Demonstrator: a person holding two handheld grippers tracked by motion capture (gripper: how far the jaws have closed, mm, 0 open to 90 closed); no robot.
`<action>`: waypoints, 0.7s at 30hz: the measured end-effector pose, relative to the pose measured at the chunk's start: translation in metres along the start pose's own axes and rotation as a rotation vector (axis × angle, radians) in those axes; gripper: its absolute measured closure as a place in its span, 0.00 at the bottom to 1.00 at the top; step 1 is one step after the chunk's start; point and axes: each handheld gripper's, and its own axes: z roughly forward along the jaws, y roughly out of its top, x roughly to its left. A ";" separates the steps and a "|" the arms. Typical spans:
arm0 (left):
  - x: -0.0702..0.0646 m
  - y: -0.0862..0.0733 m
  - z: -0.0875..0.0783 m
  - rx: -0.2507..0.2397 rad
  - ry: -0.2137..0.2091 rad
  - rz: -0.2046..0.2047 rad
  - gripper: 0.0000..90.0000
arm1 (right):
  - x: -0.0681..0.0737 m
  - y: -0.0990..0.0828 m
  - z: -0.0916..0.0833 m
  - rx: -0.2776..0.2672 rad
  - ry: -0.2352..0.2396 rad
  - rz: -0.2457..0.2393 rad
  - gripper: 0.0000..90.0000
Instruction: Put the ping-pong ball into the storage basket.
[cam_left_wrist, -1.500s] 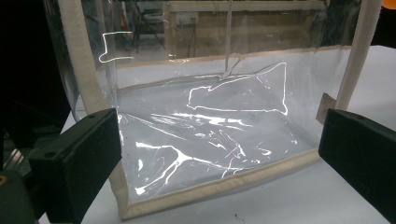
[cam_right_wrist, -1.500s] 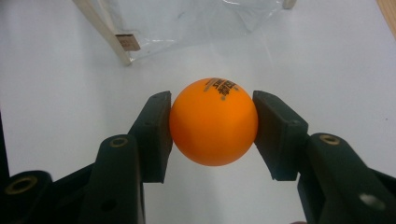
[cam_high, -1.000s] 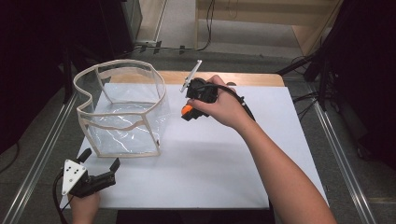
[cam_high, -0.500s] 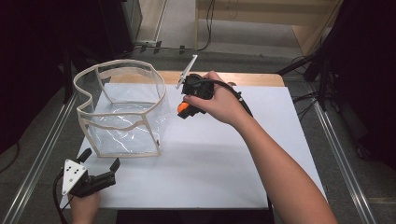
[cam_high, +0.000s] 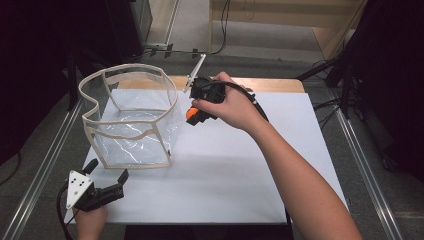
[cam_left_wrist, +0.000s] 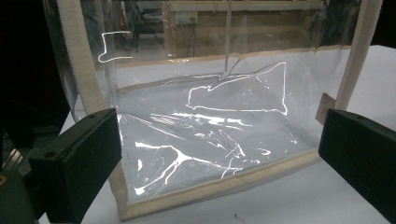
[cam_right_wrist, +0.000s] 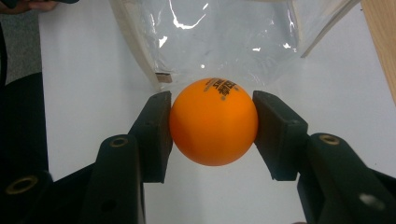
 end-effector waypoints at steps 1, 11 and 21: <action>0.000 0.000 0.000 0.000 0.000 0.000 0.00 | 0.000 0.001 0.000 -0.003 0.002 0.000 0.53; 0.000 0.000 0.000 0.000 0.000 0.003 0.00 | 0.001 0.008 -0.006 -0.004 0.013 -0.014 0.53; 0.000 0.000 0.000 0.001 0.000 0.002 0.00 | 0.002 0.014 -0.013 -0.001 0.013 -0.028 0.53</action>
